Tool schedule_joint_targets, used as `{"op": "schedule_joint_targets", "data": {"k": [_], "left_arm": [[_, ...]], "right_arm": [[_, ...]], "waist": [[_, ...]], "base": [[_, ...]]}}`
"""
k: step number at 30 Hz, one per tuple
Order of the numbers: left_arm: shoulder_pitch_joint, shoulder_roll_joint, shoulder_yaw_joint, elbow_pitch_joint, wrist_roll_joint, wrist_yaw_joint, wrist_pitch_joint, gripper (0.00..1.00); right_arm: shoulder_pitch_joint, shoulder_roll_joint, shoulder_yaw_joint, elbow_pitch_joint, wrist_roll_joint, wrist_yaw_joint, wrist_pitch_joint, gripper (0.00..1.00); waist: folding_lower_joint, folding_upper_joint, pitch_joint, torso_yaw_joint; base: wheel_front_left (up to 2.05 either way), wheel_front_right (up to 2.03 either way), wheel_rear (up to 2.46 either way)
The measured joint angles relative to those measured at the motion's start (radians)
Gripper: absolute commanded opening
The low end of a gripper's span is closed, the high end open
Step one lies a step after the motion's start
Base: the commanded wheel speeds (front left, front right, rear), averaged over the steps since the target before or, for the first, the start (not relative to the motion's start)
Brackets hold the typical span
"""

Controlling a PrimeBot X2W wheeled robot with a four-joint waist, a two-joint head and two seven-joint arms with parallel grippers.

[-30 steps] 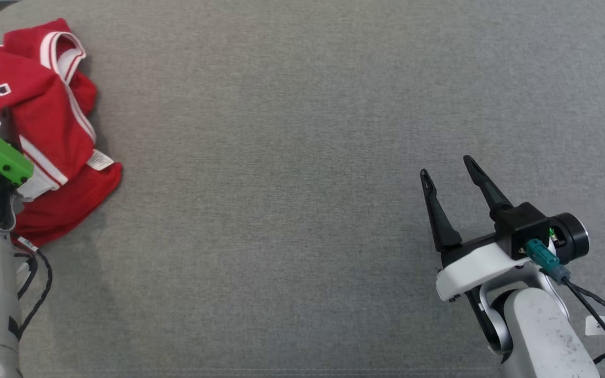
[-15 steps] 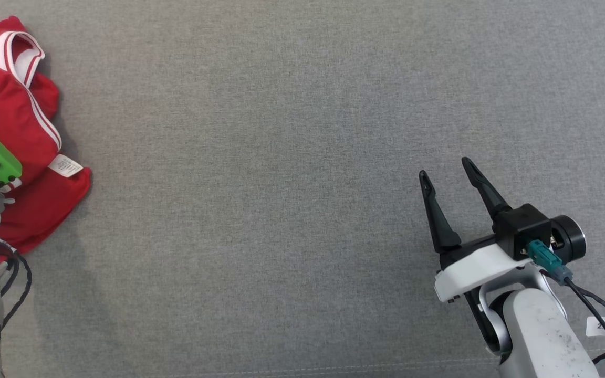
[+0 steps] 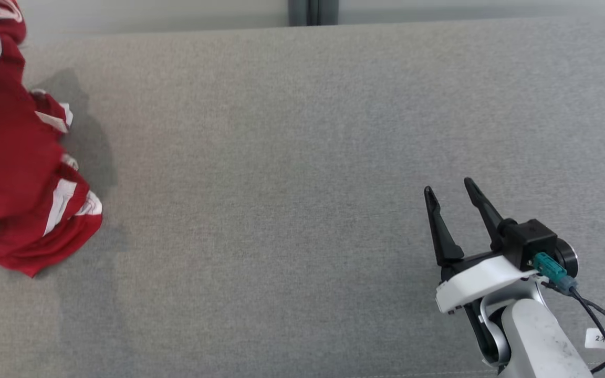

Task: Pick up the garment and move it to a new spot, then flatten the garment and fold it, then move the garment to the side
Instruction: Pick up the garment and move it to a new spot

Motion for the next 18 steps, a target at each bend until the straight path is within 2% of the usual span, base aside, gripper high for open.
{"op": "schedule_joint_targets", "data": {"k": [4, 9, 18], "left_arm": [[-0.023, -0.031, -0.036, -0.091, 0.000, -0.017, 0.016, 0.00], [-0.052, -0.121, -0.097, -0.170, -0.009, -0.025, 0.028, 0.00], [-0.051, -0.273, -0.198, -0.184, -0.030, -0.032, 0.031, 0.00]], "right_arm": [[0.015, 0.000, 0.004, 0.034, 0.036, 0.000, -0.018, 1.00], [0.017, -0.001, 0.012, 0.056, 0.048, 0.000, -0.030, 1.00], [0.018, -0.001, 0.013, 0.062, 0.059, 0.000, -0.037, 1.00]], "waist": [[0.0000, 0.0000, -0.041, -0.031], [-0.0001, 0.0000, -0.076, -0.099], [-0.0001, 0.0000, -0.103, -0.253]], "base": [[0.00, 0.00, 0.00], [0.00, 0.00, 0.00], [0.00, 0.00, 0.00]]}}
